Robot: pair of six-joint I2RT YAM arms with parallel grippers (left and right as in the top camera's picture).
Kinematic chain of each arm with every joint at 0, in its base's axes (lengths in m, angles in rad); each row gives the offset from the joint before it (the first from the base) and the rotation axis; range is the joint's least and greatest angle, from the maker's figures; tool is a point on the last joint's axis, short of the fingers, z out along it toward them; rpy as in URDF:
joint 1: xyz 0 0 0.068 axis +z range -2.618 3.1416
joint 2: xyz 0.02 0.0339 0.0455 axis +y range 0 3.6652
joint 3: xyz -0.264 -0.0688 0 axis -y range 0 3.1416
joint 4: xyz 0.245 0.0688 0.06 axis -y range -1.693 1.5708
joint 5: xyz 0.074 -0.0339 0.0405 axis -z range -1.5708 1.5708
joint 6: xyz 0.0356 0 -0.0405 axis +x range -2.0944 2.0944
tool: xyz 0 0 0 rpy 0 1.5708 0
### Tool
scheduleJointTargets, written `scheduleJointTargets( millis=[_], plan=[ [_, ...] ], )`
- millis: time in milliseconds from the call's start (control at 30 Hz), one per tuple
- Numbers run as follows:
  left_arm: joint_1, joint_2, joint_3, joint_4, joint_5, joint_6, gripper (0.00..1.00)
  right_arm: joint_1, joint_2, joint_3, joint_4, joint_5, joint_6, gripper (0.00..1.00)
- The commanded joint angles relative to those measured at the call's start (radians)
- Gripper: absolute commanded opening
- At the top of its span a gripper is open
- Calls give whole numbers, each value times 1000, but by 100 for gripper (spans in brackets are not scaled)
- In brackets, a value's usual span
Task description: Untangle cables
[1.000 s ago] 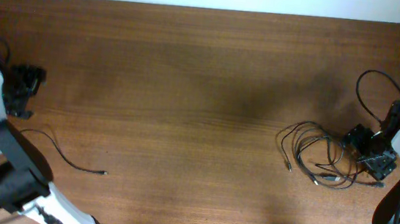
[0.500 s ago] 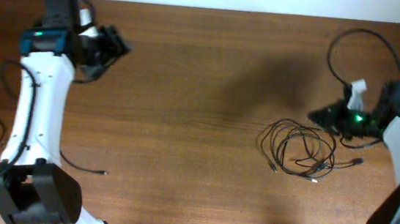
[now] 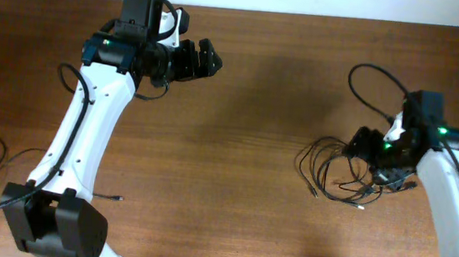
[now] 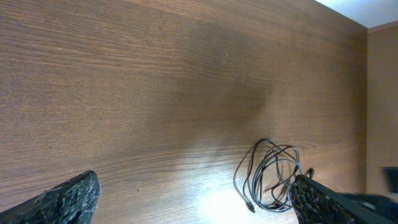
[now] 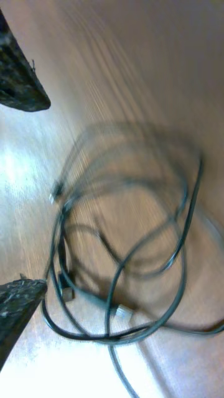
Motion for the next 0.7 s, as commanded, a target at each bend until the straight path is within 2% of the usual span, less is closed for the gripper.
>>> scheduleJointTargets(
  millis=[0, 167, 200, 233, 267, 300, 333, 367, 400, 433, 467, 500, 567, 667],
  plan=[
    [0, 1, 2, -2, -11, 19, 99, 5, 86, -45, 27, 101, 192, 80],
    [0, 1, 2, -2, -11, 19, 99, 5, 183, -57, 38, 191, 384, 75],
    [0, 1, 2, -2, -11, 19, 99, 5, 192, -63, 57, 196, 414, 51],
    [0, 1, 2, -2, -11, 19, 99, 6, 195, -69, 84, 180, 416, 35],
    [0, 1, 2, -2, -11, 19, 99, 6, 195, -75, 103, 158, 415, 22],
    [0, 1, 2, -2, -11, 19, 99, 6, 195, -82, 113, 134, 415, 18],
    [0, 1, 2, -2, -11, 19, 99, 6, 195, -90, 108, 130, 415, 24],
    [0, 1, 2, -2, -11, 19, 99, 6, 195, -94, 93, 150, 415, 41],
    [0, 1, 2, -2, -11, 19, 99, 6, 195, -95, 72, 188, 416, 49],
    [0, 1, 2, -2, -11, 20, 99, 6, 195, -95, 59, 214, 416, 62],
    [0, 1, 2, -2, -11, 19, 99, 5, 195, -95, 59, 215, 416, 66],
    [0, 1, 2, -2, -11, 19, 99, 5, 195, -94, 79, 216, 415, 75],
    [0, 1, 2, -2, -11, 19, 99, 5, 193, -71, 114, 198, 369, 82],
    [0, 1, 2, -3, -11, 20, 99, 6, 151, 69, 61, 207, 302, 82]
  ],
)
